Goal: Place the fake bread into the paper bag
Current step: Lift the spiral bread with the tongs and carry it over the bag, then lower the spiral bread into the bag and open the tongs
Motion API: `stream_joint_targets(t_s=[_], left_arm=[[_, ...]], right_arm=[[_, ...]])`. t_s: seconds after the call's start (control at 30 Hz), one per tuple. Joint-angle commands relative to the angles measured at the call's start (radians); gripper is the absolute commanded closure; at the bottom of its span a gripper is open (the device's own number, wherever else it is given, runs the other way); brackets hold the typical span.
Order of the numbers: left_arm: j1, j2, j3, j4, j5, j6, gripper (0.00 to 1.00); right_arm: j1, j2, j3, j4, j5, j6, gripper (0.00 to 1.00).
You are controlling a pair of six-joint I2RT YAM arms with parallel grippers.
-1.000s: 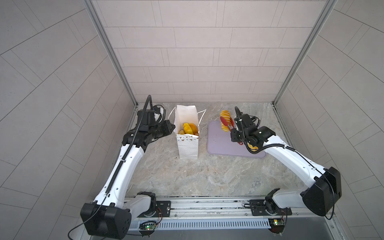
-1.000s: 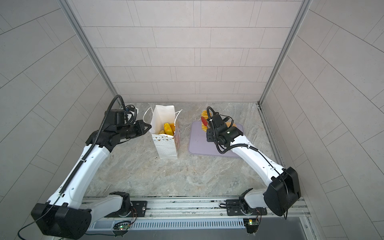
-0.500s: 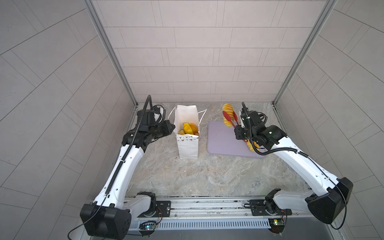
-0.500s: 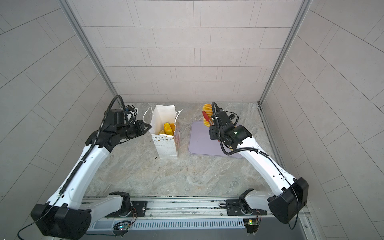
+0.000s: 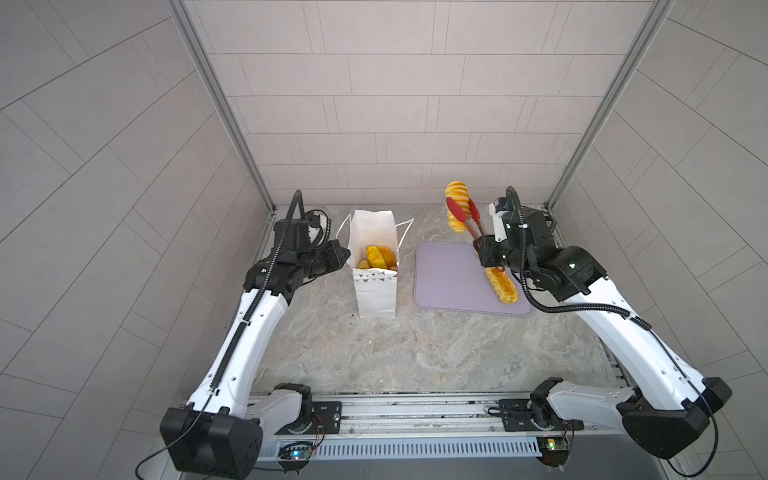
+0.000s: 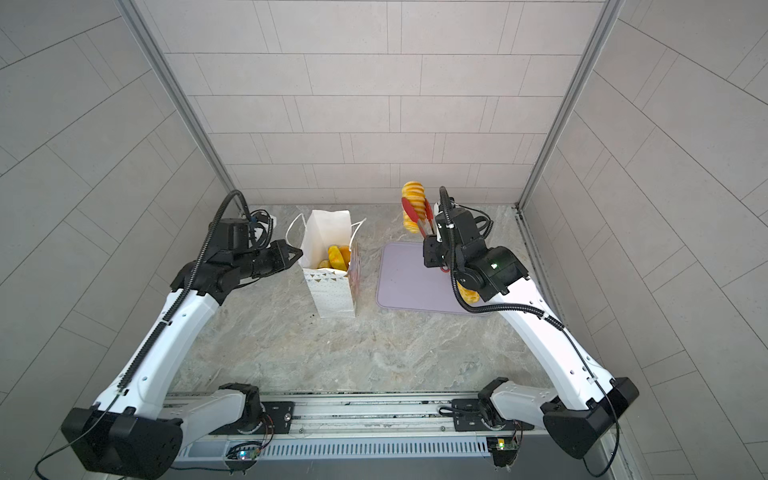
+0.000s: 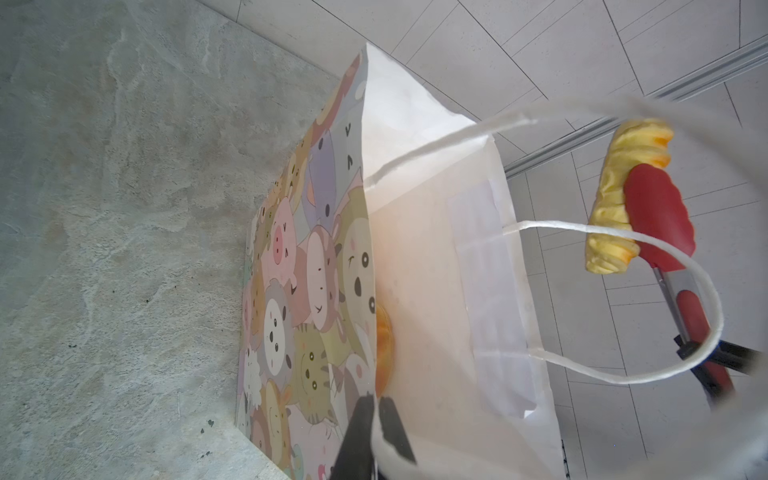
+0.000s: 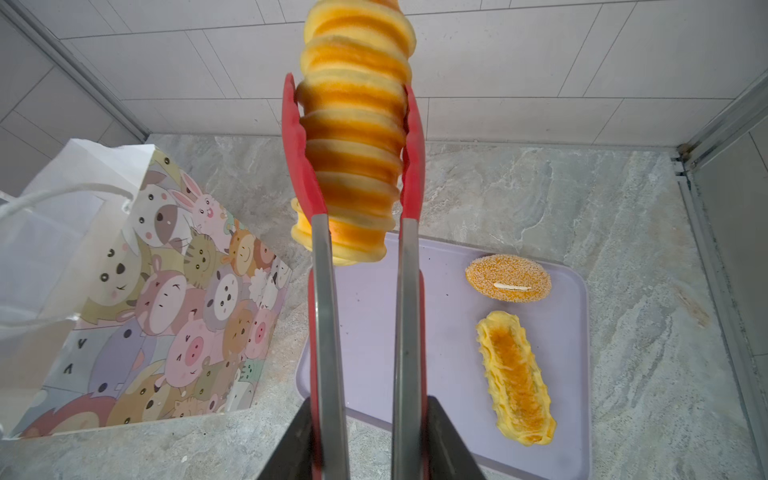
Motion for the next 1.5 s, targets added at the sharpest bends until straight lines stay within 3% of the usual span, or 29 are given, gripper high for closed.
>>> stream_joint_targets(t_s=[0.0,0.6,1.03,1.47], left_arm=[[-0.002,-0.022,-0.01,0.008,0.002,-0.01,0.92],[-0.003,-0.018,-0.006,0.011,-0.001,-0.016,0.92],[-0.004,-0.021,-0.01,0.011,-0.003,-0.016,0.92],[-0.003,-0.024,-0.012,0.012,-0.004,-0.018,0.92]], right_arm=[[0.006,-0.025,0.045,0.021,-0.023,-0.022,0.62],[0.154,-0.035,0.171,0.118,-0.073,-0.09,0.61],[0.325,0.051,0.268,0.074,0.026,-0.133,0.61],[0.405,0.12,0.317,0.042,0.083,-0.148,0.62]])
